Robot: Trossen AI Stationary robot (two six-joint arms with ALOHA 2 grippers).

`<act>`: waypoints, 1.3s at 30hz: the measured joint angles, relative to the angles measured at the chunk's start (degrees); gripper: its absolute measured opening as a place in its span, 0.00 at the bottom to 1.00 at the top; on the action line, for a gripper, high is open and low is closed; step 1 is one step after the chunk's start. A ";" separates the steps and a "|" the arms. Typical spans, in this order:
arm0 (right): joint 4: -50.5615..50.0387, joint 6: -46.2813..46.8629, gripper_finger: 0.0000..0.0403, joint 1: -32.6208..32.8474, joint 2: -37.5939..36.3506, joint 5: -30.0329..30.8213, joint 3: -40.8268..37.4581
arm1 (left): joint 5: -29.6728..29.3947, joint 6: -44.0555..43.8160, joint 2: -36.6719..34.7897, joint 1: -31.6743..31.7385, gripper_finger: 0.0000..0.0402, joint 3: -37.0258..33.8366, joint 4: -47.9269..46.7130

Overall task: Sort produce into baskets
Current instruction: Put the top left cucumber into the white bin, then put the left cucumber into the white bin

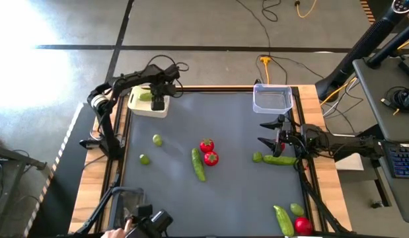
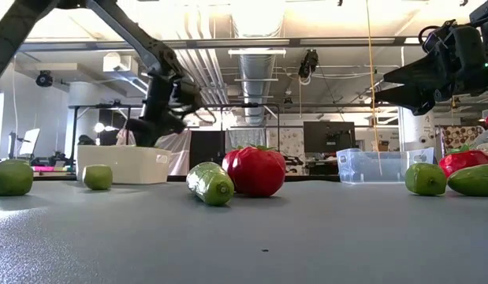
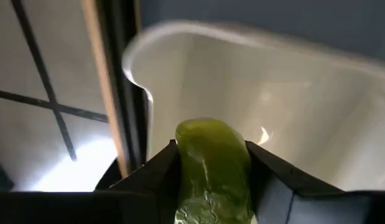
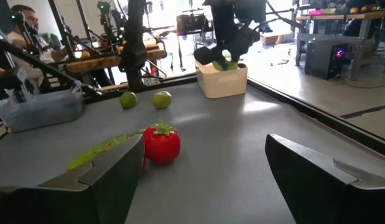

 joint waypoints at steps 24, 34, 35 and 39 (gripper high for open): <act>0.00 0.00 0.81 -0.02 0.00 0.01 0.00 | 22.41 -51.84 -6.60 -10.91 0.61 20.42 -16.61; 0.03 -1.76 0.81 -0.02 0.00 0.01 0.00 | 8.87 -90.25 -10.31 -43.39 0.61 14.40 -10.04; 0.12 -3.16 0.81 -0.02 0.00 0.02 -0.01 | 7.98 -94.93 -9.75 -46.15 0.61 13.89 -9.35; 0.20 -6.00 0.81 -0.02 0.00 0.02 0.00 | 4.56 -110.53 -7.52 -55.38 0.63 10.62 -5.52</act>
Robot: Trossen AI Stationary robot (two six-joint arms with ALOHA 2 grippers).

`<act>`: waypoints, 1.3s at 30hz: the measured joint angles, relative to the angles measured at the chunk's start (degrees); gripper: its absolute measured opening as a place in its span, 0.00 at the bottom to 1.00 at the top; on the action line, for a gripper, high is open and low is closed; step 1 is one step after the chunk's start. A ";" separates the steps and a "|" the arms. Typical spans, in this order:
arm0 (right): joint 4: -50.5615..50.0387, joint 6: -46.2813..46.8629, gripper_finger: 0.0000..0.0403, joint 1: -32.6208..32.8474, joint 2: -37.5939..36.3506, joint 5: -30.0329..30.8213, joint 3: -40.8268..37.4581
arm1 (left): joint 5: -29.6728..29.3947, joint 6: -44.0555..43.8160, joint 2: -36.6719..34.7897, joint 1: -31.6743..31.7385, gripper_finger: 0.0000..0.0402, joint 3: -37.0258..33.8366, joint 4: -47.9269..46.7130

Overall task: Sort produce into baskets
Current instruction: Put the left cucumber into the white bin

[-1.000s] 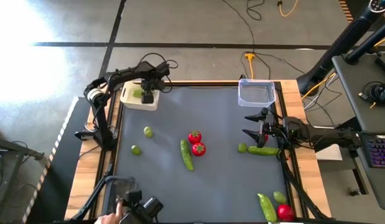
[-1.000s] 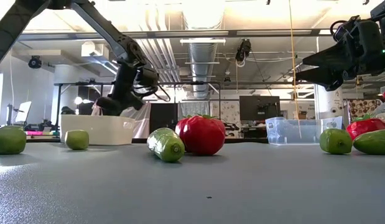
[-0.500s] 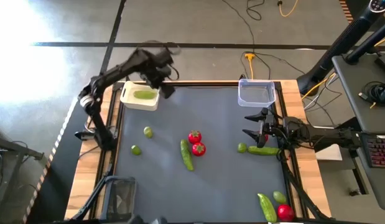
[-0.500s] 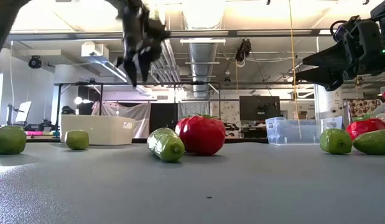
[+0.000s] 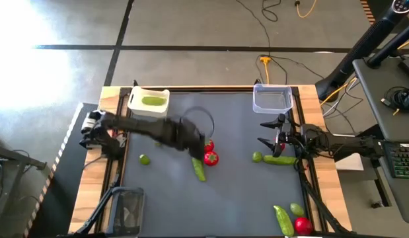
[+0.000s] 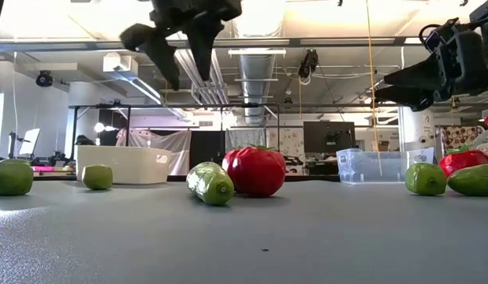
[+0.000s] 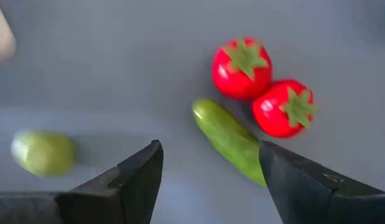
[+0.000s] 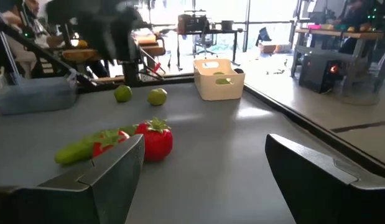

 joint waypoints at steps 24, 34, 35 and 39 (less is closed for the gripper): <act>9.04 18.11 0.81 0.00 -0.04 0.00 0.00 | -13.15 -36.73 21.27 -13.44 0.88 -4.99 16.78; 8.96 18.07 0.81 0.00 -0.04 0.00 -0.02 | -14.96 -36.29 21.23 -12.60 0.70 -5.06 12.01; 8.96 18.07 0.81 0.00 -0.04 0.00 -0.02 | -14.97 -35.32 20.70 -12.41 0.66 -5.06 11.19; 8.97 18.02 0.81 0.00 -0.04 0.01 -0.01 | -14.40 -29.97 18.80 -11.66 0.46 -5.58 8.48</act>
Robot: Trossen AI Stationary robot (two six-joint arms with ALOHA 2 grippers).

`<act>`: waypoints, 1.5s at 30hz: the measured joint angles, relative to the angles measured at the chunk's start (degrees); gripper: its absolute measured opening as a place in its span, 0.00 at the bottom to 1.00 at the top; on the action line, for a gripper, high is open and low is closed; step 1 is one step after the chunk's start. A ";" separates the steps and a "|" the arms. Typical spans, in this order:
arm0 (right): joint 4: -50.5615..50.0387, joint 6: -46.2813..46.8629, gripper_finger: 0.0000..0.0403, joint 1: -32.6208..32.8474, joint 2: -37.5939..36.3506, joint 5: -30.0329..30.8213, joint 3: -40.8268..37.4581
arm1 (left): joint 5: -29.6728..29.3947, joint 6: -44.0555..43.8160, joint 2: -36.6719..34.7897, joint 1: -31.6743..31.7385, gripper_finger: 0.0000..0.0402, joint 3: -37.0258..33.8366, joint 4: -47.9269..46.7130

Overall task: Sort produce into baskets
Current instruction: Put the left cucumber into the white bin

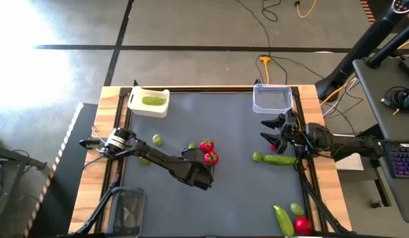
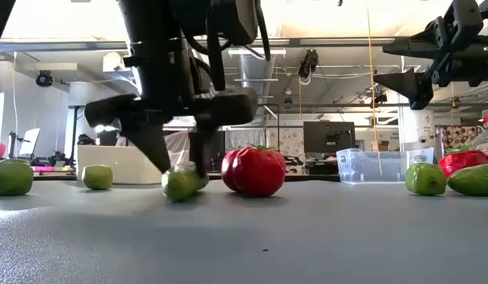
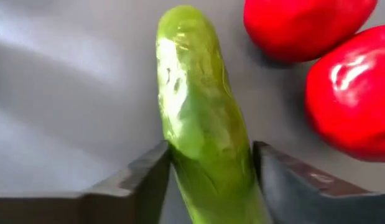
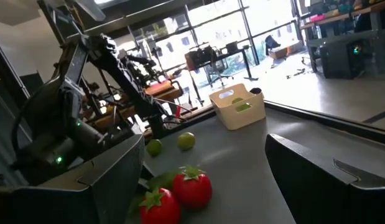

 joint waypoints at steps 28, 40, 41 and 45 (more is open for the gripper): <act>9.82 -2.45 0.81 0.00 0.42 1.45 -0.01 | 14.58 121.82 -36.72 68.18 0.25 -10.07 -10.13; 1.00 -0.98 0.81 0.15 13.22 -1.63 12.10 | 15.82 140.01 -26.95 70.91 0.30 -11.76 -7.52; -0.26 -1.34 0.81 0.15 15.04 -1.68 13.89 | 16.01 140.04 -26.44 70.73 0.32 -11.89 -7.81; -6.65 -2.25 0.81 0.15 21.90 -3.30 22.53 | 17.62 139.10 -25.17 70.53 0.43 -13.31 -8.93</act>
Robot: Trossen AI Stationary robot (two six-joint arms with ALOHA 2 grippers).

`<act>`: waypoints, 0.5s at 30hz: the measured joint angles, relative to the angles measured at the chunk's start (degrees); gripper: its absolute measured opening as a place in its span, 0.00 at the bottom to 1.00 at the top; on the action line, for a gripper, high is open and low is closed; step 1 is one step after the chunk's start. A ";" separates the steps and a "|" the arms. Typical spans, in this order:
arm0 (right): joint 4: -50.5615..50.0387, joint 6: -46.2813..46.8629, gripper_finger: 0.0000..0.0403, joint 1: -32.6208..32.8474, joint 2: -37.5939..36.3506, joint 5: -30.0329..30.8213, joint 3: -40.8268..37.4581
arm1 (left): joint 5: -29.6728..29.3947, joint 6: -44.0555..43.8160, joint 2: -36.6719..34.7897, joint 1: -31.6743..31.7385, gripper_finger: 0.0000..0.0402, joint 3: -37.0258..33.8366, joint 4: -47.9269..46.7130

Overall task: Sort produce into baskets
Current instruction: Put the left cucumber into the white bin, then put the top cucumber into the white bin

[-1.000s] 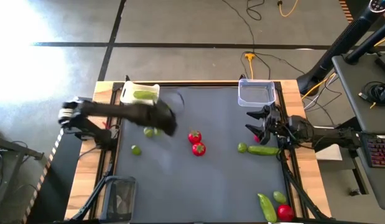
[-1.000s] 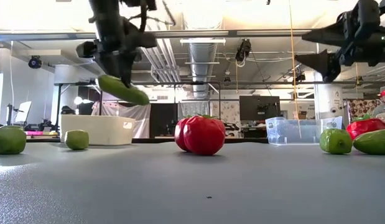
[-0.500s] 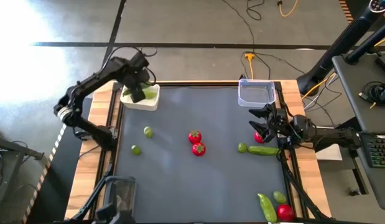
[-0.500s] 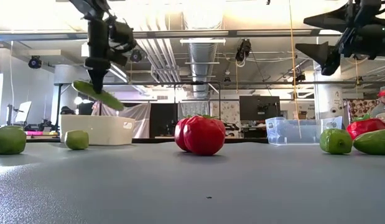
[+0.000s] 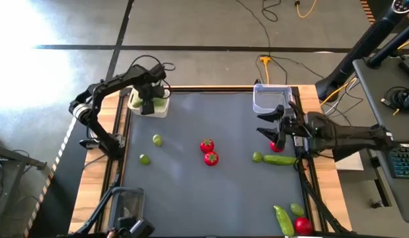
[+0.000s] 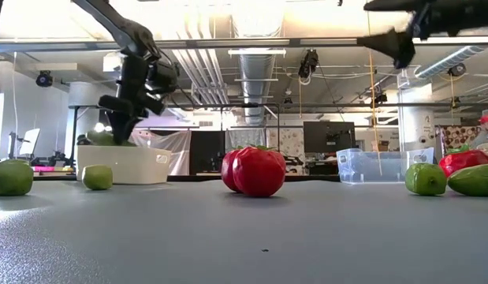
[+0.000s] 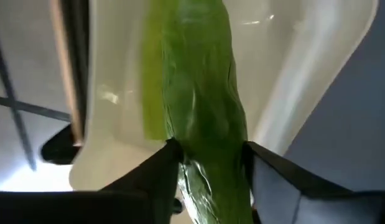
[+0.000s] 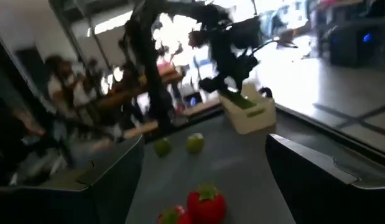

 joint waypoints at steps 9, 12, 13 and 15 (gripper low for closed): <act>-18.53 -5.86 0.81 -0.02 11.32 -9.86 19.45 | 4.40 -5.00 -5.30 -0.07 0.65 -0.44 0.79; -25.54 0.73 0.81 0.00 14.08 -10.47 23.67 | 10.72 -11.20 -10.09 -0.47 0.65 0.84 0.46; -28.87 1.35 0.81 -0.02 14.82 -10.41 25.17 | 13.52 -13.76 -11.92 -0.77 0.65 0.98 0.65; -36.43 1.93 0.81 -0.04 16.91 -9.82 28.56 | 18.80 -18.72 -15.56 -1.92 0.64 0.76 1.62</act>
